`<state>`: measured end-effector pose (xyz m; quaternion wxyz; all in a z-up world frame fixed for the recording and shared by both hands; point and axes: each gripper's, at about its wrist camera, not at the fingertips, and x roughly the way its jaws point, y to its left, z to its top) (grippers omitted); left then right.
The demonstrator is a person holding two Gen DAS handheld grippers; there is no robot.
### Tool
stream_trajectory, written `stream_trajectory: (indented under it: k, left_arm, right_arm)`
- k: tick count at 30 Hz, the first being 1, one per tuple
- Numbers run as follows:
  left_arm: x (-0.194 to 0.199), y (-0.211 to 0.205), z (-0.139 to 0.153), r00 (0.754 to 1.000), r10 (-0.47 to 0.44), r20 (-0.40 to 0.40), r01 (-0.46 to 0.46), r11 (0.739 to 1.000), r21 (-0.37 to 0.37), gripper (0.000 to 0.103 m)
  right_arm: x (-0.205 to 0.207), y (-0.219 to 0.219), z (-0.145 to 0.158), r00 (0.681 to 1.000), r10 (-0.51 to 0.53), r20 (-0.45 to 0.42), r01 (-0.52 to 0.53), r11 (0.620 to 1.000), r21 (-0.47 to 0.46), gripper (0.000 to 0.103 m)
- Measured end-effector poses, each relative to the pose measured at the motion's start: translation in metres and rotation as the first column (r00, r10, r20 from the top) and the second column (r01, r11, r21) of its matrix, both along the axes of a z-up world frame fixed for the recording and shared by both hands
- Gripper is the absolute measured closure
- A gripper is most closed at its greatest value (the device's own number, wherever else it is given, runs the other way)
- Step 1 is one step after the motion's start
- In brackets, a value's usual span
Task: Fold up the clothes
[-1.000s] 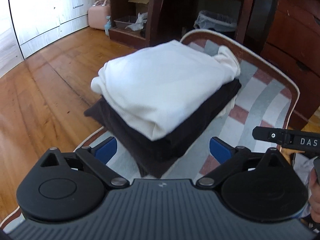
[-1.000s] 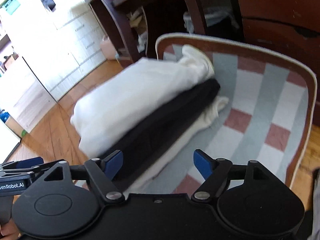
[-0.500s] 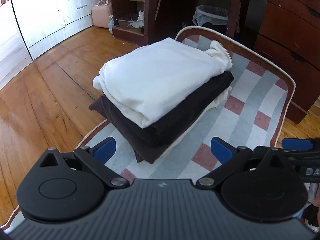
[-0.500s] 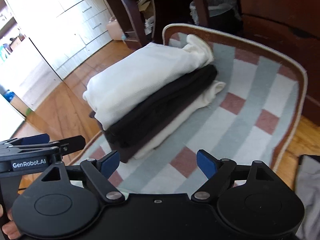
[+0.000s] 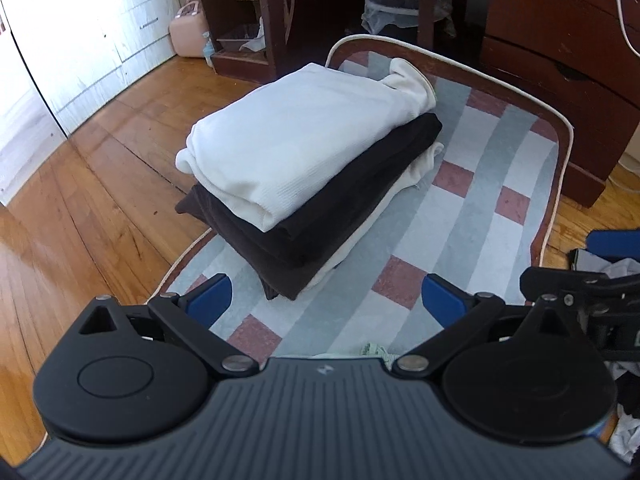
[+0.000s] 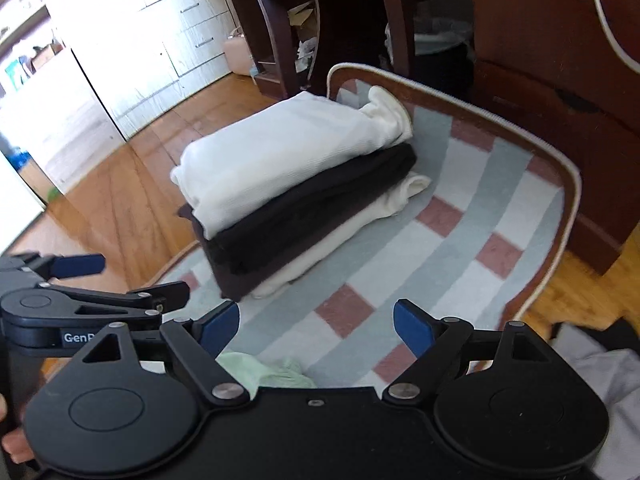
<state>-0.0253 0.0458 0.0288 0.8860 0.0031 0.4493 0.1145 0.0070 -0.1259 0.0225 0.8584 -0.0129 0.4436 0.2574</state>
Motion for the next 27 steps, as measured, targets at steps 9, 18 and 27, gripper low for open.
stream_trajectory:
  k: [9,18,27]
  left_arm:
    - [0.003,-0.020,-0.005,0.999,-0.028,-0.033,0.032,0.993,0.111,0.000]
    - [0.003,-0.019,-0.009,0.999,-0.033,-0.040,0.037,0.994,0.103,0.000]
    - [0.004,-0.019,-0.010,0.998,-0.055,-0.041,0.059,0.991,0.116,0.000]
  right_arm:
    - [-0.015,0.003,0.004,0.998,0.017,0.066,-0.012,0.997,-0.078,0.016]
    - [-0.010,0.000,-0.002,0.998,-0.002,0.062,0.008,0.995,-0.097,0.015]
    - [-0.008,-0.002,-0.006,0.998,-0.018,0.057,0.022,0.996,-0.082,0.015]
